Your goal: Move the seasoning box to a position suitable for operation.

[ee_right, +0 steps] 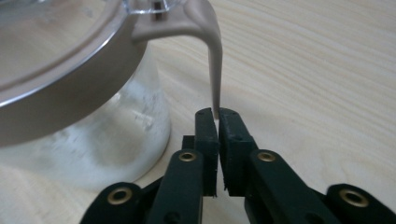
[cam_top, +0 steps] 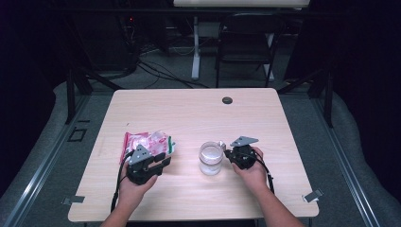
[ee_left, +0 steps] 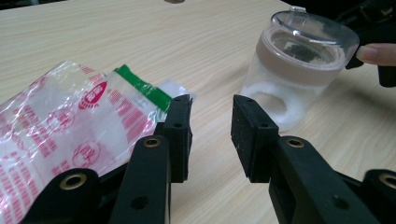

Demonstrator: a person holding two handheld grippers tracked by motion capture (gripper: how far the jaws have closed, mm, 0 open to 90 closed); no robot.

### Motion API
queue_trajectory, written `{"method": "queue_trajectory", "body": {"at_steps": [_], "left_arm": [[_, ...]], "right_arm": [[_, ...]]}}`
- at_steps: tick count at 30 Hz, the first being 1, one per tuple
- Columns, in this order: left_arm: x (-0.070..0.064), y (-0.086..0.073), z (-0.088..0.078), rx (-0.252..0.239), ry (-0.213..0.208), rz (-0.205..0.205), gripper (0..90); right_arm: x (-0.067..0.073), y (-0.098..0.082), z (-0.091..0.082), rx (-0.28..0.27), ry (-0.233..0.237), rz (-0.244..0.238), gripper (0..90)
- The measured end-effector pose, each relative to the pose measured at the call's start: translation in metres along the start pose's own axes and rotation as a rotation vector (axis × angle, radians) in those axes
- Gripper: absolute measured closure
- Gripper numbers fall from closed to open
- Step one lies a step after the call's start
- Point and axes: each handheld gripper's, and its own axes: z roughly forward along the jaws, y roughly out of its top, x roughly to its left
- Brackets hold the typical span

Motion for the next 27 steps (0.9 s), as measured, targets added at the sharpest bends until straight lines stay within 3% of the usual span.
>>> {"method": "queue_trajectory", "body": {"at_steps": [2,4,7,9,13,21,27], "left_arm": [[0.001,0.003,0.004,-0.005,-0.013,0.002,68.2],[0.001,0.007,0.009,-0.004,-0.019,0.007,68.2],[0.003,0.012,0.015,-0.007,-0.031,0.003,68.2],[0.002,0.014,0.019,-0.012,-0.036,-0.002,68.2],[0.002,0.014,0.022,-0.001,-0.040,-0.004,68.2],[0.004,0.005,0.010,0.002,-0.006,-0.026,68.2],[0.008,-0.003,-0.004,-0.007,0.029,-0.049,68.2]], "right_arm": [[0.001,-0.004,-0.005,-0.010,0.041,0.022,90.0],[0.007,-0.007,-0.009,-0.004,0.049,0.004,90.0],[0.018,-0.010,-0.014,0.012,0.002,-0.074,89.6],[0.021,-0.012,-0.016,0.008,-0.022,-0.096,86.9],[0.013,-0.015,-0.015,0.006,-0.036,-0.058,85.6],[0.001,-0.009,-0.004,-0.019,-0.013,0.009,80.4],[0.000,0.000,0.009,-0.022,-0.014,-0.003,79.4]]}}
